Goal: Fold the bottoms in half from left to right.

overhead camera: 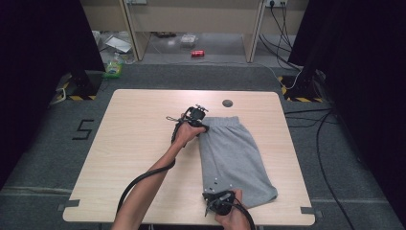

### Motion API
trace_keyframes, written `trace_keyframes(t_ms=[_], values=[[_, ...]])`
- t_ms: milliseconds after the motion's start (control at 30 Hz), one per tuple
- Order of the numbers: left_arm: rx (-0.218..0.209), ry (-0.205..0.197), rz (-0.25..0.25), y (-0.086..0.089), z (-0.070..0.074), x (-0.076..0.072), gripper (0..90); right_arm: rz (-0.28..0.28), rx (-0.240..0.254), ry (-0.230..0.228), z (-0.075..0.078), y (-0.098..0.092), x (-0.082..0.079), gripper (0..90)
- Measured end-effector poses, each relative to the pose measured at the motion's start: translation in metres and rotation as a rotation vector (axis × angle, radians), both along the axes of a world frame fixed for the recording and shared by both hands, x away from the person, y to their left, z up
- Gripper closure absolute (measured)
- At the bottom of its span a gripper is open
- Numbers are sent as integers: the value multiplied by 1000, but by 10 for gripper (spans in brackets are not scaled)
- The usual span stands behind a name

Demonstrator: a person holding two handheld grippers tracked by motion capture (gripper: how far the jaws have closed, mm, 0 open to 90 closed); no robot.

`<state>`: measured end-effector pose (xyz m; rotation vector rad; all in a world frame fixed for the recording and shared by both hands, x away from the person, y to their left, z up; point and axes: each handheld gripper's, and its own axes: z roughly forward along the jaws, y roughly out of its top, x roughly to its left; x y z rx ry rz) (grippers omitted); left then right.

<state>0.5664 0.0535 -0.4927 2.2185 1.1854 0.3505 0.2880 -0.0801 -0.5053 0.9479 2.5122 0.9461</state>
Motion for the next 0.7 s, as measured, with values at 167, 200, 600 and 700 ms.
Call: trace_keyframes(t_ms=[167,200,600,700], values=[[12,0,-12,5,0,0,617,6,37,16,-1,3,2,852],[17,1,-14,7,1,0,619,4,53,24,-2,5,3,853],[60,26,-25,51,4,0,630,76,115,56,-5,51,9,849],[62,33,-27,62,4,0,631,102,112,57,-5,65,9,849]])
